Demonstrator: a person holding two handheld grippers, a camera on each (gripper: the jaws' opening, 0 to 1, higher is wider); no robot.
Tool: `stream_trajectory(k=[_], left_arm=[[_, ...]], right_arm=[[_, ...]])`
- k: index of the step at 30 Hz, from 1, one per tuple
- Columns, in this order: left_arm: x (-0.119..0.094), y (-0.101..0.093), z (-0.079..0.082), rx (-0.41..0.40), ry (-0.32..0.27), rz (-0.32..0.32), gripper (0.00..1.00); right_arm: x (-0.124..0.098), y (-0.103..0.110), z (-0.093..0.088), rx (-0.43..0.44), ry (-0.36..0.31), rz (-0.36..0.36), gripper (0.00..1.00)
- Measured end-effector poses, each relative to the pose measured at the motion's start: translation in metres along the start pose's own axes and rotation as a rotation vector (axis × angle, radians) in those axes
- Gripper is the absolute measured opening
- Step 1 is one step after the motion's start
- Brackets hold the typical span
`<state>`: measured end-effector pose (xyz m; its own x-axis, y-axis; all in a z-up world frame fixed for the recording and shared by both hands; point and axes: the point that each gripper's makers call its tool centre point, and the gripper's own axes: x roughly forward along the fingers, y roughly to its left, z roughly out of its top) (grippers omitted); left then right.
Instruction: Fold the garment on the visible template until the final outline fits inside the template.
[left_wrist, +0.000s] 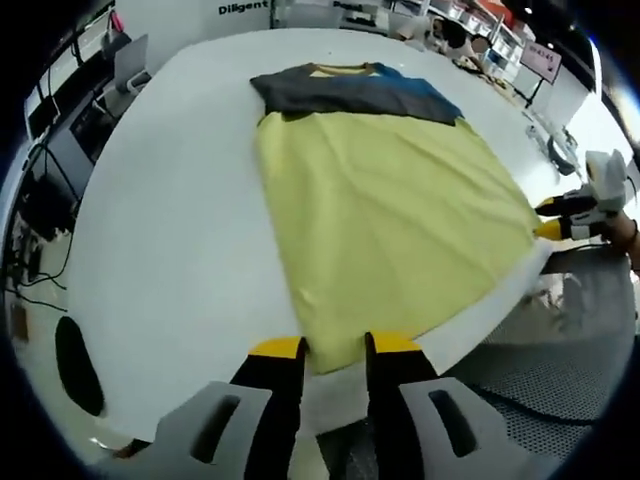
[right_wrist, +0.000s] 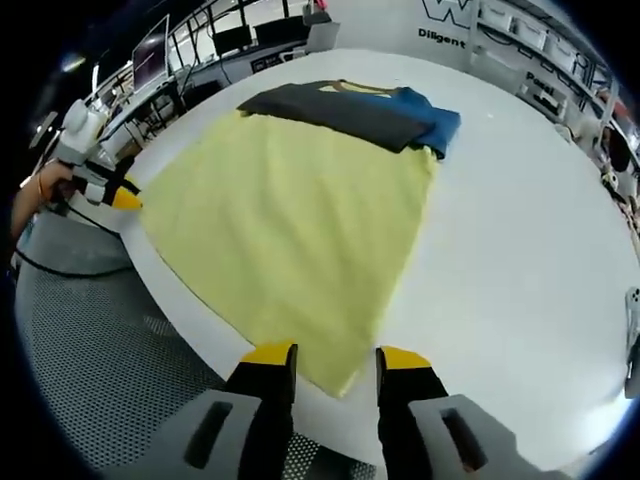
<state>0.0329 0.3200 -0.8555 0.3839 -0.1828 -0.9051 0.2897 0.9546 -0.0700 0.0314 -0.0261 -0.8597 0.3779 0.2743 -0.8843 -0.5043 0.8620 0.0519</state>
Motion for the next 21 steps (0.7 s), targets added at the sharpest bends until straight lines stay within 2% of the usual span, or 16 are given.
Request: stream_trajectory(k=[1,3,4,5,8,10,13,15,17,19,21], left_arm=[[-0.0002,0.0023,-0.0016,0.019,0.012,0.022,0.19],[-0.0005,0.0011,-0.0015,-0.003,0.013,0.028,0.19],[-0.0007,0.0001,-0.0015,0.012,0.01,0.029,0.19],[-0.0009,0.0003,-0.0014,0.023,0.008,0.032,0.19],[-0.001,-0.0019,-0.0028,-0.011,0.005,0.033,0.14],[-0.0013,-0.0055,-0.0037,-0.008,0.003,0.029,0.11],[-0.0018,-0.0069,-0.0033,0.012,0.006,0.033,0.1],[-0.0016,-0.0068,-0.0034,0.02,0.01,0.031,0.09],[-0.0017,-0.0062,-0.0035,0.042,0.013,0.031,0.09],[-0.002,-0.0068,-0.0039,0.056,0.012,0.029,0.09],[-0.0021,-0.0063,-0.004,0.056,0.012,0.03,0.09]], right_arm=[[0.0001,0.0005,-0.0005,-0.002,0.002,0.0,0.25],[0.0005,0.0004,-0.0009,-0.034,0.006,-0.012,0.24],[0.0006,0.0,-0.0016,-0.062,0.015,-0.022,0.23],[0.0006,0.0003,-0.0018,-0.067,0.017,-0.024,0.22],[-0.0006,0.0058,-0.0023,-0.076,0.027,-0.015,0.13],[0.0003,0.0066,-0.0021,-0.088,0.027,-0.014,0.1],[-0.0003,0.005,-0.0021,-0.058,0.024,-0.007,0.08],[-0.0012,0.0031,-0.002,-0.051,0.021,-0.005,0.0],[-0.0023,-0.0017,-0.0029,-0.021,0.02,-0.015,0.0],[-0.002,0.0003,-0.0038,0.034,0.017,0.017,0.0],[-0.0027,-0.0014,-0.0052,0.05,0.023,0.017,0.0]])
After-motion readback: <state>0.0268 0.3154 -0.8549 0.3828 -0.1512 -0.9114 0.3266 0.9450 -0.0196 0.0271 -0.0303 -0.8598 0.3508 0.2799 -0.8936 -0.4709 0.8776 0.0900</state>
